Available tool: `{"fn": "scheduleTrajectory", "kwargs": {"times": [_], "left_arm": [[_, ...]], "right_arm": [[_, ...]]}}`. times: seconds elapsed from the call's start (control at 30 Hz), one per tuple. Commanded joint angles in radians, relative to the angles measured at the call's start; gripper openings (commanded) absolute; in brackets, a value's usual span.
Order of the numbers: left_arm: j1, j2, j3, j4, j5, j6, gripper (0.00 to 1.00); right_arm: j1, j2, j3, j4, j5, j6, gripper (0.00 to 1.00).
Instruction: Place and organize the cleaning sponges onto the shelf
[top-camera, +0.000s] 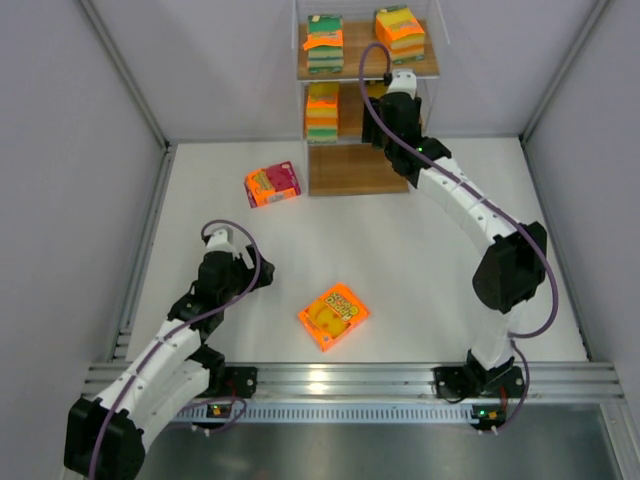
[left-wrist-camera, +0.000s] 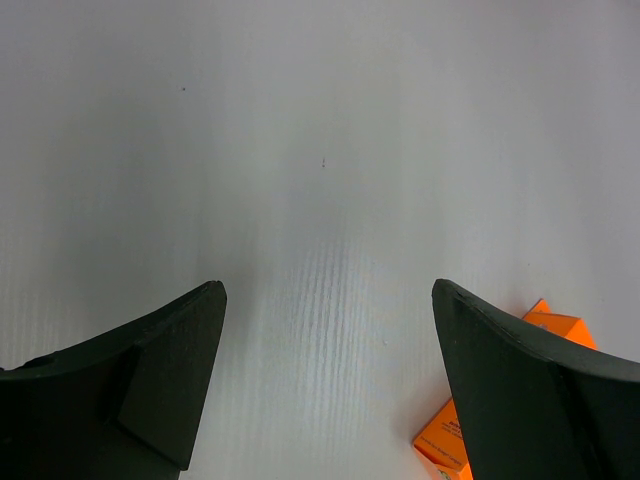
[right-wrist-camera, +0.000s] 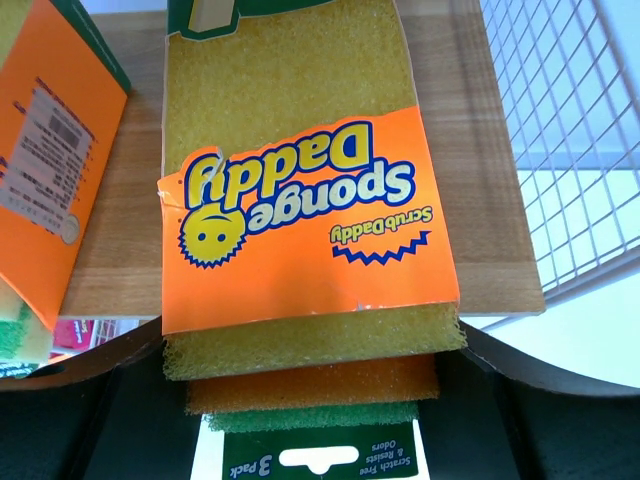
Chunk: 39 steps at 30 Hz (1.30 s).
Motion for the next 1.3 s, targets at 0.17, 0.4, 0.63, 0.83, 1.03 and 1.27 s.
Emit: {"fn": "scheduleTrajectory", "kwargs": {"times": [0.17,0.4,0.63,0.83,1.03,1.27], "left_arm": [[0.007,-0.012,0.011,0.018,-0.005,0.009,0.90],[0.007,-0.035,-0.003,0.016,-0.006,0.013,0.90],[0.008,-0.055,-0.011,0.016,-0.011,0.017,0.90],[0.008,-0.061,-0.006,0.018,-0.003,0.019,0.90],[0.008,-0.075,-0.003,0.018,0.001,0.022,0.90],[0.008,-0.107,-0.008,0.001,-0.008,0.017,0.91]], "right_arm": [[0.005,0.022,0.050,0.195,0.024,-0.051,0.68],[0.000,0.057,0.066,0.205,0.013,-0.045,0.79],[-0.009,0.060,0.060,0.176,-0.010,-0.039,0.86],[-0.009,0.005,0.030,0.153,-0.005,-0.014,0.97],[-0.007,-0.009,0.020,0.115,0.013,-0.003,0.90],[-0.006,0.003,0.018,0.123,0.028,-0.019,0.63]]}}
